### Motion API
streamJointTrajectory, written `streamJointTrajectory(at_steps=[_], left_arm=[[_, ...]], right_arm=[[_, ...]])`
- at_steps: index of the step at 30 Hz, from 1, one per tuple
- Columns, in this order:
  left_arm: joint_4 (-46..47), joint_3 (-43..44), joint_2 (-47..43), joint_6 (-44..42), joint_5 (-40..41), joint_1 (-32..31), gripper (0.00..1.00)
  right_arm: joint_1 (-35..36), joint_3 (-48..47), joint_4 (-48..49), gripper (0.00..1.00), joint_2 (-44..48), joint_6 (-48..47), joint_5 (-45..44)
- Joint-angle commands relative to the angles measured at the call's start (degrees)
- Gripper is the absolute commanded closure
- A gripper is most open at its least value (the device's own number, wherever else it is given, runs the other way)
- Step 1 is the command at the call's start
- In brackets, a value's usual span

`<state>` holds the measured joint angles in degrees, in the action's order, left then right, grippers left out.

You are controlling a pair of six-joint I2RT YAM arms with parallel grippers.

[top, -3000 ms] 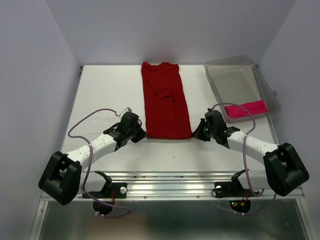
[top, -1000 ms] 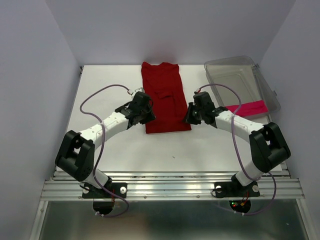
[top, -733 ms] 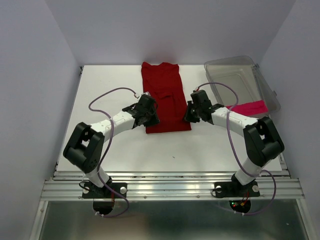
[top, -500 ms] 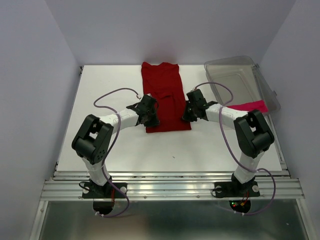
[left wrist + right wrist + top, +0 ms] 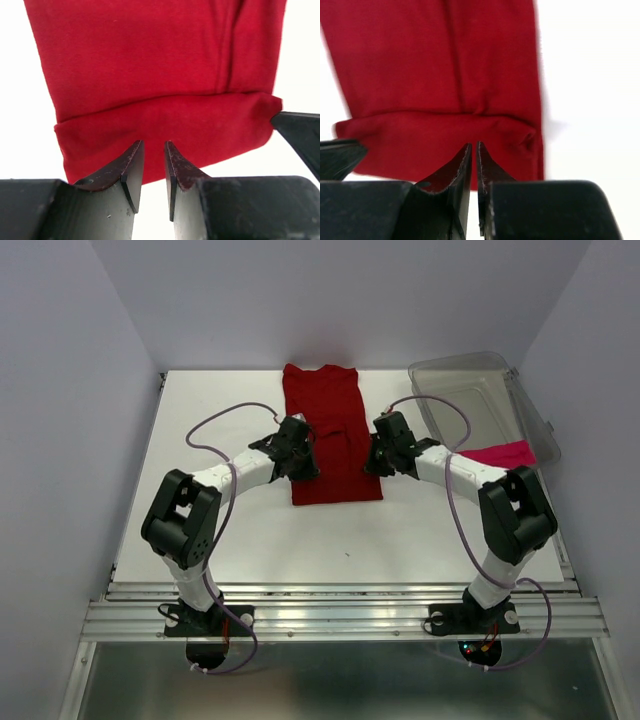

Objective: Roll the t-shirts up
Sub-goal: Roll the T-shirt to the center of the board.

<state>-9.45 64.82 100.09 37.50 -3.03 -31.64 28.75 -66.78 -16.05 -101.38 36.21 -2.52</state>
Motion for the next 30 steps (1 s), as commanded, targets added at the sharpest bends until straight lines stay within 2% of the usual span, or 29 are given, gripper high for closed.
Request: streamJointTrajectory(at_steps=[1,4,9,13,21,30], left_arm=[[-1.4,3.1,-4.0,-0.1,-1.8,0.2,0.66],[-1.1,2.4,-2.7,0.6,-2.2,0.3,0.67],[4.7,-1.9,-0.2,3.5,-4.3,0.2,0.69],[6.1,-4.0,0.5,2.8,-4.4,0.2,0.73],[1.4,-4.8,-8.1,0.4,0.3,0.3,0.71],[3.1,-7.3,-6.1,1.2,1.7,2.9,0.71]], right_arm=[[2.2,-1.8,0.5,0.87,2.8,-0.4,1.9],[2.2,-0.5,2.6,0.86,1.5,1.1,5.1],[2.2,1.2,6.6,0.85,-4.3,2.7,9.0],[2.2,1.9,5.6,0.87,-5.9,2.4,5.2],[2.2,3.8,2.3,0.83,6.5,0.1,-2.2],[0.3,2.8,0.9,0.84,2.3,-1.1,-5.6]])
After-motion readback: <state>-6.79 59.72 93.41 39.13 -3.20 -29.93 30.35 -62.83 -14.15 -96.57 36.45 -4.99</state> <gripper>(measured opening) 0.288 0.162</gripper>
